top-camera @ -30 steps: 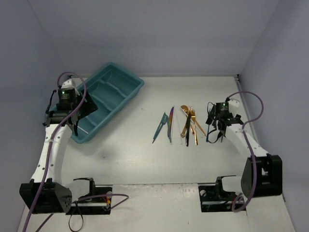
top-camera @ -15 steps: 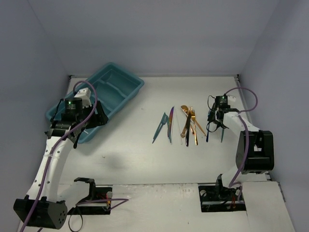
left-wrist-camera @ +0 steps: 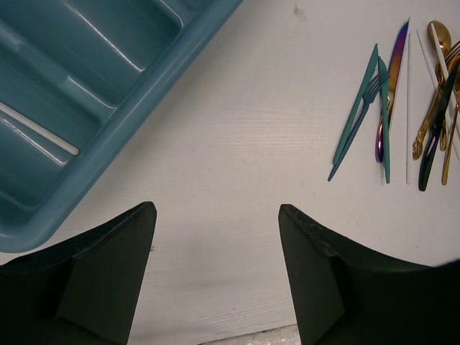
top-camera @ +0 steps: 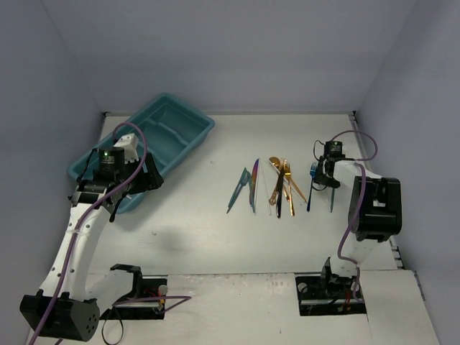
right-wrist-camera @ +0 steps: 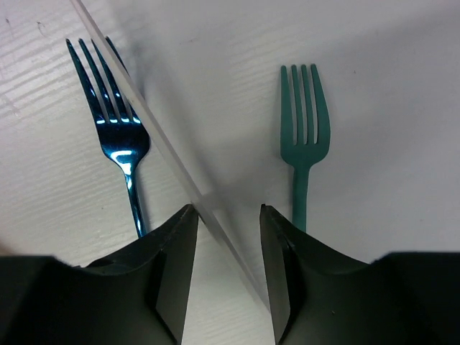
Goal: Sort the eating utensils into containers
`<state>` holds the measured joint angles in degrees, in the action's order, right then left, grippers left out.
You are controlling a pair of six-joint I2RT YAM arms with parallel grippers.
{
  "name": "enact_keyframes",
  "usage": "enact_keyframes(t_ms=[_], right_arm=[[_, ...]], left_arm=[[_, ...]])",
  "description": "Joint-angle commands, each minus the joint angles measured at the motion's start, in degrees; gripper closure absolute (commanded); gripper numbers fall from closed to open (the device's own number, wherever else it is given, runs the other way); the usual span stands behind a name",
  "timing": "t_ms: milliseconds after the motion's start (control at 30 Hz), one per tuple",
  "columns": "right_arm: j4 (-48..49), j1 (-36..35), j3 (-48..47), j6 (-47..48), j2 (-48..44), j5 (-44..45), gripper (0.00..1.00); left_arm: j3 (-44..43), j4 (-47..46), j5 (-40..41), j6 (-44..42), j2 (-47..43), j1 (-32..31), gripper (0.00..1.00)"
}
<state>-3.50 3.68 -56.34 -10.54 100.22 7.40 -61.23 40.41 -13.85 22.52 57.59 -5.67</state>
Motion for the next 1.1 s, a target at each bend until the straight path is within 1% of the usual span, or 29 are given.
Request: enact_keyframes(t_ms=[0,100,133,200,233,333,433,600,667,733,900,1000,1067], right_arm=[[1.64,0.51,-2.37,4.5,0.67,-4.16,0.69],[1.93,0.45,-2.37,5.28,1.04,-5.61,0.74],[2.03,0.45,-2.37,5.49,1.15,-6.35,0.77],[2.17,0.37,-2.37,6.0,1.21,-8.48,0.87],[2.18,0.27,-2.37,6.22,1.08,-9.26,0.9],[2.26,-0.27,-2.38,6.58,-0.04,-10.29,0.96],[2.14,-1.21,-2.62,6.51,-2.19,-9.43,0.99],[1.88,-2.88,-3.05,5.66,-6.79,-7.62,1.0],[1.52,-3.61,-3.19,5.47,-8.32,-5.4,1.0],[0.93,-5.57,-3.57,5.24,-8.92,-4.65,1.0],[-1.14,-7.96,-4.21,3.96,-10.63,-3.45,1.0],[-1.63,-10.26,-5.01,1.14,-13.19,-5.26,1.0],[-1.66,-11.86,-5.79,-1.74,-15.69,-9.39,1.0]], left_arm=[[-1.7,-1.65,-1.21,-0.81,0.5,-0.39,0.34],[-1.6,-1.65,-1.36,-0.9,0.14,-0.31,0.34],[-1.44,-1.65,-1.36,-0.85,-0.07,-0.36,0.34],[-1.19,-1.65,-1.2,-0.81,-0.58,-0.39,0.34],[-1.09,-1.61,-1.23,-0.77,-0.76,-0.39,0.34],[-0.91,-1.48,-1.45,-0.56,-1.43,-0.39,0.34],[-1.07,-1.44,-1.66,-0.57,-1.81,-0.32,0.34],[-1.65,-1.15,-2.1,-0.58,-2.07,-0.39,0.34],[-1.75,-0.98,-2.35,-0.55,-2.1,-0.39,0.34],[-1.91,-0.74,-2.45,-0.51,-2.04,-0.48,0.34],[-2.65,-0.51,-3.89,0.23,-2.3,-0.65,0.34],[-3.52,-1.01,-6.09,2.21,-2.54,-1.89,0.34],[-4.26,-1.65,-7.22,3.83,-2.43,-5.09,0.34]])
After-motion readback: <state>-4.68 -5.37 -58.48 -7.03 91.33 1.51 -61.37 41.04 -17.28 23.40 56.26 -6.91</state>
